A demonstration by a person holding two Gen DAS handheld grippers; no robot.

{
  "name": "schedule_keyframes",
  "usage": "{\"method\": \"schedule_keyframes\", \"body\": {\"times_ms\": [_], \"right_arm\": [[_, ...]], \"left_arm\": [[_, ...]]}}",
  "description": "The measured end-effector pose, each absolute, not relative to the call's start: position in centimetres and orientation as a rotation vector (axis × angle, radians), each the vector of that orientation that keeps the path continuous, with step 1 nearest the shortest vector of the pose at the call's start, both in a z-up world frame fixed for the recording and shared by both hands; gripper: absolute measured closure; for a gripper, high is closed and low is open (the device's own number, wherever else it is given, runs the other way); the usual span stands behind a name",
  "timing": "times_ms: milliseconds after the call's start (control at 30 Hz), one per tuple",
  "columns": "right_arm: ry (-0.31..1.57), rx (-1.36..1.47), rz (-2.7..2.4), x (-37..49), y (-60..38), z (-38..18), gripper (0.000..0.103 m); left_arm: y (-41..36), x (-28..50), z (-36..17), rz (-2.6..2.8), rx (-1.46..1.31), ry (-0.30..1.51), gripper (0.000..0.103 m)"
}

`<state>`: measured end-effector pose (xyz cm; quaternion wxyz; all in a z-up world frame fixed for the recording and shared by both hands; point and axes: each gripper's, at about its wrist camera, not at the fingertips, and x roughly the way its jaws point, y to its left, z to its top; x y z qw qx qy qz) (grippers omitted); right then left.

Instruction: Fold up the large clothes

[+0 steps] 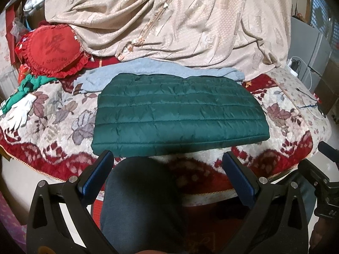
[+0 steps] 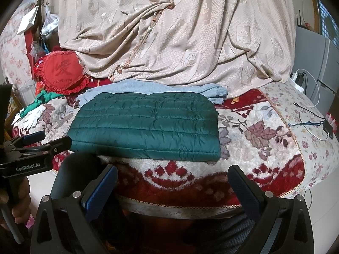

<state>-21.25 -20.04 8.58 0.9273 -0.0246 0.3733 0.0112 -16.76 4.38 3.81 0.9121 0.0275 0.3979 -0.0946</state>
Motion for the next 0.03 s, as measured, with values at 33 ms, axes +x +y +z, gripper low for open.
{"method": "schedule_keyframes", "body": {"times_ms": [33], "right_arm": [[0.765,-0.05,0.023,-21.25,-20.04,8.58,0.0]], "left_arm": [[4.49,-16.71,3.8,-0.197,0.058,0.822,0.0]]}}
